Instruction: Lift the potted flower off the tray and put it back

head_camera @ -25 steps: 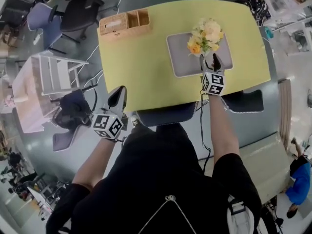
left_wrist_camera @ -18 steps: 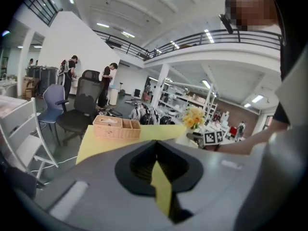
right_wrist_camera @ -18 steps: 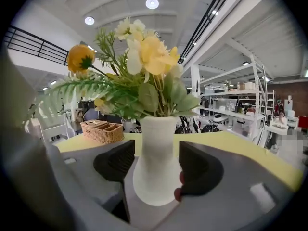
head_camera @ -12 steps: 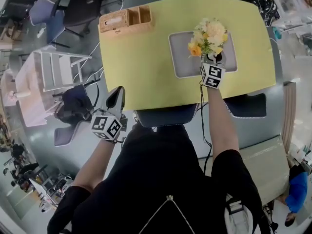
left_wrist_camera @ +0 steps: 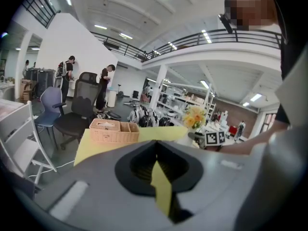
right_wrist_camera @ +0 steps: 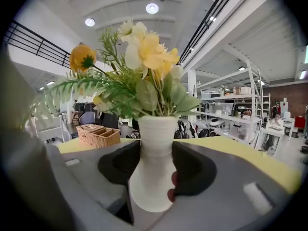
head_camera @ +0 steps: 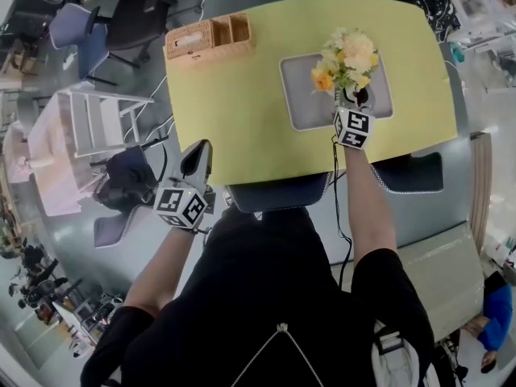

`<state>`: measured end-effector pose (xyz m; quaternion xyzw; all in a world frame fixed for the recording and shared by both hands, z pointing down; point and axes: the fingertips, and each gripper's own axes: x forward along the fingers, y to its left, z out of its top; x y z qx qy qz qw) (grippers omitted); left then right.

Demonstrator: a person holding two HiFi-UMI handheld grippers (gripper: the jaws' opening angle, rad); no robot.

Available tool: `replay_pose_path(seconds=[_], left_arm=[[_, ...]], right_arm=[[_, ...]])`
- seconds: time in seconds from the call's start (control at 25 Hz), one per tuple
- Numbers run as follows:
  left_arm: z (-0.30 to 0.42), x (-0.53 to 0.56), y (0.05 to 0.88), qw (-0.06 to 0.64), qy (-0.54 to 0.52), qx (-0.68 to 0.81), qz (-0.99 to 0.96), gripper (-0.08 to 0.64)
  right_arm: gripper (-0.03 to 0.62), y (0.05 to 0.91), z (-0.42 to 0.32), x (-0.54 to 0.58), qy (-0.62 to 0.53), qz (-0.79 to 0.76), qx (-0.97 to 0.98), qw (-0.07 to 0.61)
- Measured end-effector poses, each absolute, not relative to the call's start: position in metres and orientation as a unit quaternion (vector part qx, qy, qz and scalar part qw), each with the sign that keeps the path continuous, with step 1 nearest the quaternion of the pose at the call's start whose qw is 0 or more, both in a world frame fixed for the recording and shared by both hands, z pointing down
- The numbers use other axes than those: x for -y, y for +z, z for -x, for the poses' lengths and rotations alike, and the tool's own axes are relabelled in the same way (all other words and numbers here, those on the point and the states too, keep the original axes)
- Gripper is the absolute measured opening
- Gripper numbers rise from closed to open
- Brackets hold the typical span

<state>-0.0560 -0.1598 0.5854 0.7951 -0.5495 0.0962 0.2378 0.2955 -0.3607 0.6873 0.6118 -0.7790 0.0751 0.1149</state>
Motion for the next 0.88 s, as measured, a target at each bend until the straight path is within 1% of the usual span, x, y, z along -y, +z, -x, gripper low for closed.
replay_pose_path(seconds=[0.2, 0.48, 0.72, 0.88], left_arm=[[0.056, 0.169, 0.578, 0.228, 0.086, 0.538, -0.807, 0.008], [0.051, 0.179, 0.549, 0.207, 0.060, 0.515, -0.830, 0.008], [0.068, 0.157, 0.524, 0.196, 0.040, 0.503, -0.841, 0.008], [0.092, 0.135, 0.510, 0.189, 0.023, 0.500, -0.845, 0.008]], right_arm=[[0.213, 0.649, -0.283, 0.346, 0.060, -0.621, 0.775, 0.099], [0.213, 0.569, -0.251, 0.301, 0.040, -0.615, 0.784, 0.076], [0.213, 0.500, -0.195, 0.221, 0.031, -0.598, 0.799, 0.053], [0.213, 0.469, -0.149, 0.173, 0.012, -0.575, 0.816, 0.052]])
